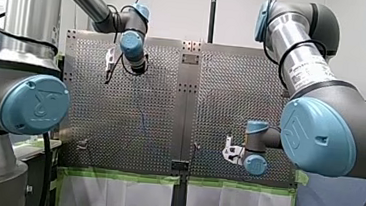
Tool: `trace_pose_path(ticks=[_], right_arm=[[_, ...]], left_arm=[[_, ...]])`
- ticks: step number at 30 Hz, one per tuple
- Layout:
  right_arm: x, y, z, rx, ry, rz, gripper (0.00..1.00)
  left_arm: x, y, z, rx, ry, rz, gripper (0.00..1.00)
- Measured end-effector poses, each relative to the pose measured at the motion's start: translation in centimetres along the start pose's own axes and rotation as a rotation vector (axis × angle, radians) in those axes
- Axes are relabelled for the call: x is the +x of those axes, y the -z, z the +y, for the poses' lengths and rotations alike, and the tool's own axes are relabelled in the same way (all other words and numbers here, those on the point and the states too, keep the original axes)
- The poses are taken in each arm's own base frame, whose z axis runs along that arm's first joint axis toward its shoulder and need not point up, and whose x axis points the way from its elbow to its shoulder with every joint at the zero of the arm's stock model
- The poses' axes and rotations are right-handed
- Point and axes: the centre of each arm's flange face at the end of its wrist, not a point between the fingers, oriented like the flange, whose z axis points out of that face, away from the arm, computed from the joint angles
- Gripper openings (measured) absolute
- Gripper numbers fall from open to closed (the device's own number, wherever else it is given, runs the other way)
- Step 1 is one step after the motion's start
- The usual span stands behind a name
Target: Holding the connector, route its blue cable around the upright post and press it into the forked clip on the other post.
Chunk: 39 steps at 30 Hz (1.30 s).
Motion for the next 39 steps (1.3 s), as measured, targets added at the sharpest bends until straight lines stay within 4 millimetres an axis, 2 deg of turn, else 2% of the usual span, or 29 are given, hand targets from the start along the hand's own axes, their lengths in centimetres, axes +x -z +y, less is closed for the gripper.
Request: trace_pose_path(ticks=[7, 11, 16, 22, 39], right_arm=[[0.0, -0.1, -0.1, 0.013, -0.002, 0.003, 0.02], [0.0, 0.0, -0.2, 0.016, -0.002, 0.000, 0.02], [0.0, 0.0, -0.2, 0.017, -0.001, -0.003, 0.02], [0.0, 0.0, -0.2, 0.017, 0.000, -0.003, 0.02], [0.0, 0.0, 0.0, 0.014, 0.001, -0.004, 0.02]], left_arm=[[1.6, -0.6, -3.0, 0.000, -0.065, -0.022, 1.00], [2.8, -1.1, -3.8, -0.016, -0.098, -0.023, 1.00], [3.7, -2.3, -3.5, -0.071, -0.134, -0.038, 1.00], [3.2, -3.3, -3.0, -0.097, -0.147, -0.079, 1.00], [1.9, -5.7, -2.8, 0.000, 0.028, -0.207, 1.00]])
